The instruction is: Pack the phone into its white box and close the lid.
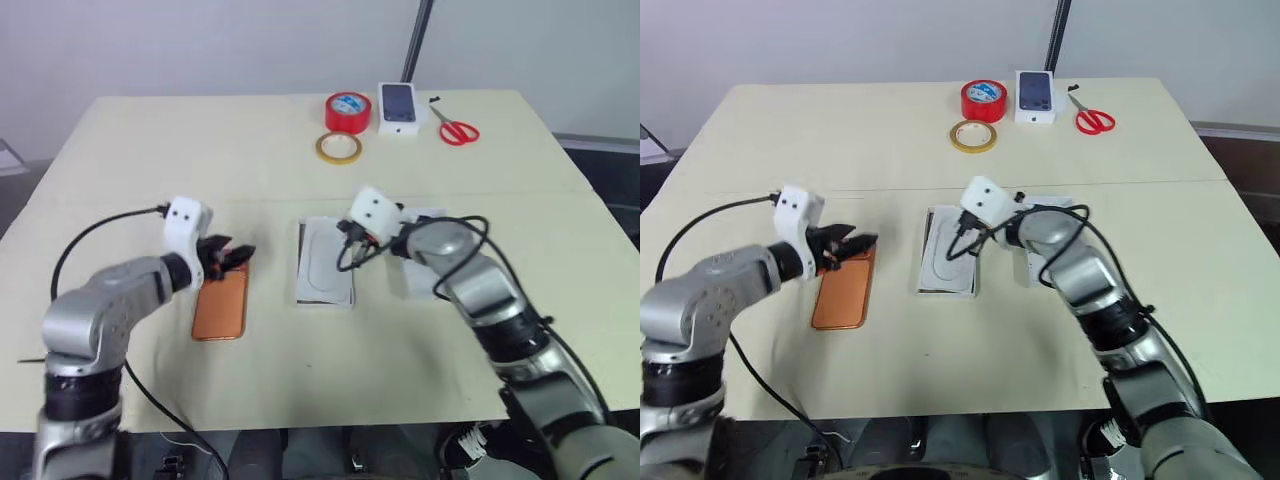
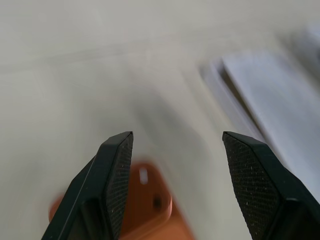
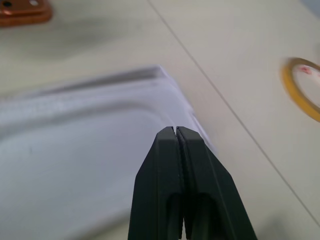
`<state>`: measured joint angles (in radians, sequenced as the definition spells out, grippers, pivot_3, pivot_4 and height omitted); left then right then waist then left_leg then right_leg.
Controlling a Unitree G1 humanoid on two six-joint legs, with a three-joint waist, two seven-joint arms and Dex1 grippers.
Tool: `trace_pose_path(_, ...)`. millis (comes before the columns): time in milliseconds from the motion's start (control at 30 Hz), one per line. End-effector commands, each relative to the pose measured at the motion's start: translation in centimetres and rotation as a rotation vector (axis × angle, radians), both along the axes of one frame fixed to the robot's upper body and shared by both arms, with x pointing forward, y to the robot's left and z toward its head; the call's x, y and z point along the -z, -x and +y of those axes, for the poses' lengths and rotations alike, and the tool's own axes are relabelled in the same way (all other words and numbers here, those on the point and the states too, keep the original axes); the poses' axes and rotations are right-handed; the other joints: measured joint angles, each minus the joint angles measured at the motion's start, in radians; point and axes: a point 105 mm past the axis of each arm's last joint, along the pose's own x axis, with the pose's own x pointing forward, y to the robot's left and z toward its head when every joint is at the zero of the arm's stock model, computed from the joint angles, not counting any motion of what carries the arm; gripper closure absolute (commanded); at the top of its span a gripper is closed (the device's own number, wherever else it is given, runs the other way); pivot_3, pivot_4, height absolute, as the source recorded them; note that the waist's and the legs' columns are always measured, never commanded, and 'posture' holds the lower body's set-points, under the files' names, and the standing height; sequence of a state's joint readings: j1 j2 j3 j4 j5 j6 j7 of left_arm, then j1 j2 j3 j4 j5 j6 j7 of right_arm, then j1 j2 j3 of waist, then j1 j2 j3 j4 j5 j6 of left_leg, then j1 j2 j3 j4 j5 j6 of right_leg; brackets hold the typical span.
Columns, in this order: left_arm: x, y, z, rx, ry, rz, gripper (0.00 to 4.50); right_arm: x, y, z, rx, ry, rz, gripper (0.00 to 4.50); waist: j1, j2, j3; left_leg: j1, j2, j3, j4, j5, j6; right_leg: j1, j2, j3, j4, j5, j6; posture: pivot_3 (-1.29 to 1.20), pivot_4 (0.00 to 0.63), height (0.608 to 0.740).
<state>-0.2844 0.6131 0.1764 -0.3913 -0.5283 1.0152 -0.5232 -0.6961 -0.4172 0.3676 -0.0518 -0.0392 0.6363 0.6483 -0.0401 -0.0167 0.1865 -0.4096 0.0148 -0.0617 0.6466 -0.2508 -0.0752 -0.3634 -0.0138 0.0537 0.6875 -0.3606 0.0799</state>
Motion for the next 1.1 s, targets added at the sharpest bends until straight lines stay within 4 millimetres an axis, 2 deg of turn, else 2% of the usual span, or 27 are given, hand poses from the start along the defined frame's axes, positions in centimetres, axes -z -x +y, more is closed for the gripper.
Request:
trace_pose_path(33,-1.4,1.0,-0.2,0.110,-0.033,-0.123,1.52,-0.2,-0.9,1.0,0.012,0.036,-0.027,4.43,0.008,0.000,0.000,0.000,-0.001,0.000,0.000,0.000,0.001,0.000,-0.001,0.000,0.000,0.000,0.000,0.00,0.150,0.740)
trace_pose_path(167,-0.6,2.4,0.2,0.174,-0.057,-0.123,1.52,0.3,-1.3,2.0,-0.001,0.054,-0.009,4.43,0.015,0.000,0.000,0.000,-0.001,0.000,0.000,-0.003,0.005,0.000,-0.002,0.000,0.000,0.000,0.000,0.00,0.150,0.740)
trace_pose_path(367,0.0,4.3,-0.5,0.257,-0.066,-0.123,1.52,1.0,-1.4,2.9,-0.033,0.076,0.011,4.43,0.019,0.000,0.000,0.000,-0.001,0.000,0.000,-0.004,0.007,-0.001,-0.001,0.000,0.001,0.000,0.000,0.00,0.150,0.740)
trace_pose_path(600,0.9,4.4,-0.4,0.242,-0.089,-0.111,1.52,1.2,-0.2,4.4,-0.136,0.074,0.013,4.43,0.018,0.000,0.000,0.000,0.000,0.000,0.000,-0.004,0.007,-0.001,-0.001,0.000,0.001,0.000,0.000,0.00,0.150,0.740)
trace_pose_path(867,0.8,4.0,-0.1,0.208,-0.079,-0.117,1.52,0.3,-0.2,3.1,-0.106,0.083,-0.024,4.43,0.019,0.000,0.000,0.000,0.000,0.000,0.000,-0.004,0.007,-0.001,-0.001,0.000,0.001,0.000,0.000,0.00,0.150,0.740)
trace_pose_path(1100,0.8,3.8,-0.6,0.208,-0.063,-0.125,1.52,1.6,-0.7,1.4,-0.038,0.170,-0.014,4.43,0.019,0.000,0.000,0.000,0.000,0.000,0.000,-0.004,0.007,-0.001,-0.001,0.000,0.002,0.000,0.000,0.00,0.150,0.740)
